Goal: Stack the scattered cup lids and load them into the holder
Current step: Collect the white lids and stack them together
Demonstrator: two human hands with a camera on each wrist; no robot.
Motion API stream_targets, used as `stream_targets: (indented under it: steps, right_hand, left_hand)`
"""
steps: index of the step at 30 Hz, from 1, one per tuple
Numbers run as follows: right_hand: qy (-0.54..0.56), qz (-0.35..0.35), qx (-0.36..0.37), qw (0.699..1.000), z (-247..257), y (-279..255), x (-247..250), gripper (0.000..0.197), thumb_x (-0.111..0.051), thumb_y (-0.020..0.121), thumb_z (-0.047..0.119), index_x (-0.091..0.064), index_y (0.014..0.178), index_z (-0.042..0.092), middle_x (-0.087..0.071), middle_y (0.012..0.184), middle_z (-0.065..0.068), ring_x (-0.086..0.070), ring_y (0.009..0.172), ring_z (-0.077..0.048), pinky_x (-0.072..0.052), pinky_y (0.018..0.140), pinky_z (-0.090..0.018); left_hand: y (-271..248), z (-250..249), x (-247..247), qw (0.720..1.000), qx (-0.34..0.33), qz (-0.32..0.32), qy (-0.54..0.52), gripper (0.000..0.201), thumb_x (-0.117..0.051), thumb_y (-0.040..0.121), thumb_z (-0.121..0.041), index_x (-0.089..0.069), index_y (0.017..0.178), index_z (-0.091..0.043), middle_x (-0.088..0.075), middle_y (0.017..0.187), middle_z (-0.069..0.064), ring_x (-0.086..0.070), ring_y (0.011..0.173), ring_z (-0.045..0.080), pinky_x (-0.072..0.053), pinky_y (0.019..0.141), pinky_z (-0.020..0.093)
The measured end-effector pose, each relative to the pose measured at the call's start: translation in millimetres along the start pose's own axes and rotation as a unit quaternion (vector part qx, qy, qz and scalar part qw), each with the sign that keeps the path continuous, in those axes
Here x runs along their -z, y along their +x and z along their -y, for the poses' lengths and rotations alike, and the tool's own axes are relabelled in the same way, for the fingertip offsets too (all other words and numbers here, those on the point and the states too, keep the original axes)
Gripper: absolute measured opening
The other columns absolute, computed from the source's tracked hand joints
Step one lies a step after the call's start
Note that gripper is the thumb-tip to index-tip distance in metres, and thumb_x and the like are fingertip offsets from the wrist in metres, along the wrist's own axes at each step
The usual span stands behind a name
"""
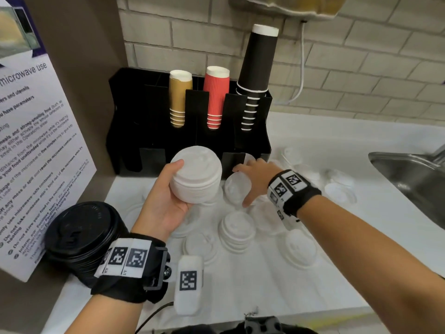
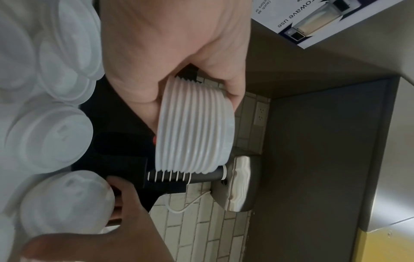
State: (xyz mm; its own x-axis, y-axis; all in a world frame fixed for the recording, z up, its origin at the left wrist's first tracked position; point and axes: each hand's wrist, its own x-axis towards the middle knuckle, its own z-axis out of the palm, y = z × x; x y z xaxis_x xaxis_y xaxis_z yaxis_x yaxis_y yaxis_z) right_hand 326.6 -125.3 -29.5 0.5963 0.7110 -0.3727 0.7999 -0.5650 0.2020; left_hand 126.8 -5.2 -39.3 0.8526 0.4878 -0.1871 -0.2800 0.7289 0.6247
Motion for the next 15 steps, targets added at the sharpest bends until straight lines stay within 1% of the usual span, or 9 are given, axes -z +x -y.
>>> stream_targets:
  steps: [3,5,7,10,13,15]
  right_hand:
    - [-0.078,-0.005,0.018,0.997,9.1,11.3,-8.7,0.117,-0.081,0.051,0.064,-0.02,0.147,0.036,-0.042,0.141,-0.007,-0.043,0.128,-0.031,-0.039,0.1,-0.048]
    - [-0.104,-0.003,0.025,0.994,12.1,14.4,-11.5,0.114,-0.082,0.051,0.063,-0.021,0.144,0.039,-0.049,0.131,-0.009,-0.049,0.12,-0.032,-0.042,0.095,-0.047]
    - [-0.115,-0.008,0.032,0.993,14.9,14.8,-10.4,0.106,-0.081,0.054,0.057,-0.024,0.142,0.039,-0.053,0.124,-0.009,-0.052,0.113,-0.032,-0.043,0.092,-0.047]
    - [-0.093,-0.012,0.043,0.995,14.2,13.6,-5.0,0.099,-0.08,0.057,0.053,-0.025,0.139,0.039,-0.052,0.12,-0.008,-0.052,0.109,-0.031,-0.04,0.091,-0.045]
    - [-0.054,-0.009,0.058,0.997,6.1,11.0,0.5,0.095,-0.08,0.06,0.049,-0.025,0.137,0.039,-0.051,0.121,-0.007,-0.051,0.112,-0.032,-0.038,0.094,-0.046]
    - [-0.03,-0.012,0.071,0.997,0.1,8.2,4.2,0.092,-0.08,0.062,0.046,-0.026,0.137,0.039,-0.051,0.122,-0.007,-0.049,0.114,-0.031,-0.035,0.096,-0.047]
  left_hand:
    - [-1.7,-1.4,1.6,1.0,-0.005,-0.005,0.007,0.055,-0.066,0.072,-0.03,-0.06,0.125,-0.015,-0.07,0.119,0.007,-0.067,0.11,0.024,-0.059,0.082,0.034]
    - [-3.1,-3.1,4.0,1.0,-0.016,-0.009,0.009,0.055,-0.066,0.072,-0.031,-0.06,0.125,-0.015,-0.07,0.12,0.007,-0.066,0.111,0.023,-0.06,0.081,0.033]
    - [-4.9,-6.0,5.4,1.0,-0.028,-0.01,0.012,0.053,-0.066,0.074,-0.032,-0.06,0.124,-0.016,-0.071,0.118,0.006,-0.067,0.109,0.023,-0.06,0.076,0.033]
    - [-6.7,-10.8,4.9,0.999,-0.046,-0.021,0.015,0.053,-0.065,0.075,-0.033,-0.06,0.126,-0.017,-0.071,0.116,0.006,-0.069,0.106,0.022,-0.06,0.072,0.033]
    - [-9.5,-14.2,3.1,0.998,-0.061,-0.029,0.013,0.051,-0.065,0.075,-0.032,-0.061,0.123,-0.016,-0.073,0.111,0.005,-0.071,0.101,0.02,-0.059,0.068,0.032]
    - [-12.4,-15.6,2.8,0.997,-0.075,-0.033,0.013,0.049,-0.064,0.075,-0.032,-0.061,0.122,-0.017,-0.074,0.11,0.004,-0.071,0.1,0.019,-0.059,0.069,0.031]
